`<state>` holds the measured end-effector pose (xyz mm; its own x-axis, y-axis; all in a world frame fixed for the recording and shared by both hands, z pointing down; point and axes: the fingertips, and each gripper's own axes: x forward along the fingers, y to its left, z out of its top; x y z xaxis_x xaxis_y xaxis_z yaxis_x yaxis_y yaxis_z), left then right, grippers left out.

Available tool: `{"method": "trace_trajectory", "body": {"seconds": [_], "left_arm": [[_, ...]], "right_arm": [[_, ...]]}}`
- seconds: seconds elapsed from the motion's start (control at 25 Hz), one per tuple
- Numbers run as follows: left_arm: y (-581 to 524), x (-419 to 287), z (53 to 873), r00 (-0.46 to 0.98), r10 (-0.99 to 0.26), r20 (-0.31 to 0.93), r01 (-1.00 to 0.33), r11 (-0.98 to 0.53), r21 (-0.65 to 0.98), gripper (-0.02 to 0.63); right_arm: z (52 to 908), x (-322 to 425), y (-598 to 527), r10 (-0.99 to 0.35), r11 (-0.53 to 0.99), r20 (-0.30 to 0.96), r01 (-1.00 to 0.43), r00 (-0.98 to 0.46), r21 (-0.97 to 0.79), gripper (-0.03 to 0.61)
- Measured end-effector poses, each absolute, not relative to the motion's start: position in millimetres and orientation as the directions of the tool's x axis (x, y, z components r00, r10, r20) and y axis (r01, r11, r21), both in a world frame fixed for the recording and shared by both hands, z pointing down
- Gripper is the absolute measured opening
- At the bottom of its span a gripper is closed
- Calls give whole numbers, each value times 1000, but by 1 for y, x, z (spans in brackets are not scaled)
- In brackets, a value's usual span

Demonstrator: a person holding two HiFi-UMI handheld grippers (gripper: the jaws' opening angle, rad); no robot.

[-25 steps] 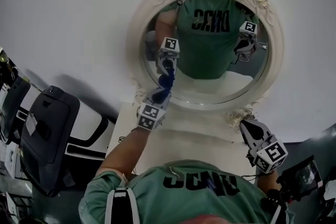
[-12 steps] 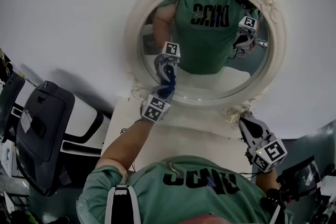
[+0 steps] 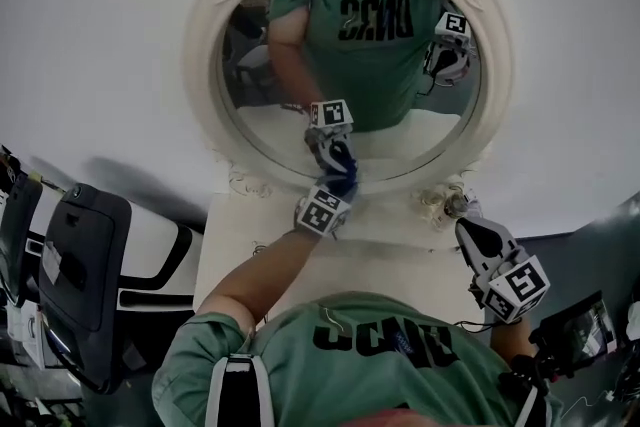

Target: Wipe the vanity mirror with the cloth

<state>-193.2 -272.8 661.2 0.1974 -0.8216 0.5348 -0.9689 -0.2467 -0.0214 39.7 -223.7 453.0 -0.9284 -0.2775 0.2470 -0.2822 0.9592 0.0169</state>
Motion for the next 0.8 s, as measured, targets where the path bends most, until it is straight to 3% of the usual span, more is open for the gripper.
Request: {"method": "trace_trajectory", "body": {"seconds": [0.24, 0.48, 0.8], "left_arm": [[-320, -109, 646, 324, -805, 497, -936, -348, 47, 52], [-357, -43, 560, 466, -826, 318, -884, -443, 147, 52], [-341, -27, 520, 553, -802, 225, -833, -526, 172, 52]], "right_arm": [[461, 65, -235, -317, 945, 225, -326, -921, -4, 12], [464, 80, -240, -339, 936, 208, -352, -918, -27, 12], [454, 77, -235, -335, 939, 194, -343, -922, -10, 12]]}}
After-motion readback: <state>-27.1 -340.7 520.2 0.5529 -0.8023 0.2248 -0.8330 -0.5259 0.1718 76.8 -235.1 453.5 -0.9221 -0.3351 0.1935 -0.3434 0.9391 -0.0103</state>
